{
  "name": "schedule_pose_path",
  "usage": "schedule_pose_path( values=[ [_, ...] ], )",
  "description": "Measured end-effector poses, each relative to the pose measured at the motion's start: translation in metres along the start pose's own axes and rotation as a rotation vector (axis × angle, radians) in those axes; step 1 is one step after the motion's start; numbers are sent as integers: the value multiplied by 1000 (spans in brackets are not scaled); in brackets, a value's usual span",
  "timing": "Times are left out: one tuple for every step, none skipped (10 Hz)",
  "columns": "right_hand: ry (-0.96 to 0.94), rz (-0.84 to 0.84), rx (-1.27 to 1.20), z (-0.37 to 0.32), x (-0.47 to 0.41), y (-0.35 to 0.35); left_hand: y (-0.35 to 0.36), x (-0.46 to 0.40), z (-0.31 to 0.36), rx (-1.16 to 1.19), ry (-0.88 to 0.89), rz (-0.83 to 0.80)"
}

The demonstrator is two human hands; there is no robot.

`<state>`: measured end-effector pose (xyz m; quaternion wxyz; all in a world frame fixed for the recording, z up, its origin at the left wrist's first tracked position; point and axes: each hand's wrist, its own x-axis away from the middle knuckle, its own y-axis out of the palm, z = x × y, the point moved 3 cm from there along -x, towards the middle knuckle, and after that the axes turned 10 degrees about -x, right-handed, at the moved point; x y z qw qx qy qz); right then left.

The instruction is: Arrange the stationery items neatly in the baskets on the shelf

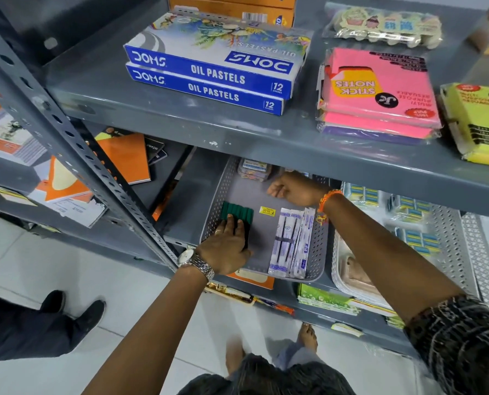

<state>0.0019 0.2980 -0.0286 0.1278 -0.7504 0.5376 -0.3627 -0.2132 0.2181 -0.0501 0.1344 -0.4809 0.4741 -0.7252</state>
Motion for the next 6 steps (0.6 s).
schedule_pose_path(
  values=[
    [-23,-2,265,18,20,-2,-11,5,22,26,153,89],
    [-25,-18,371,25,26,-1,-15,2,41,65,242,67],
    [-40,-3,375,28,41,-5,-15,-4,57,93,264,47],
    [-100,81,381,29,54,-7,-12,3,59,124,276,106],
    [-163,245,306,32,80,-28,-17,16,59,189,273,265],
    [-216,323,315,40,104,-24,-13,27,64,169,233,356]
  ],
)
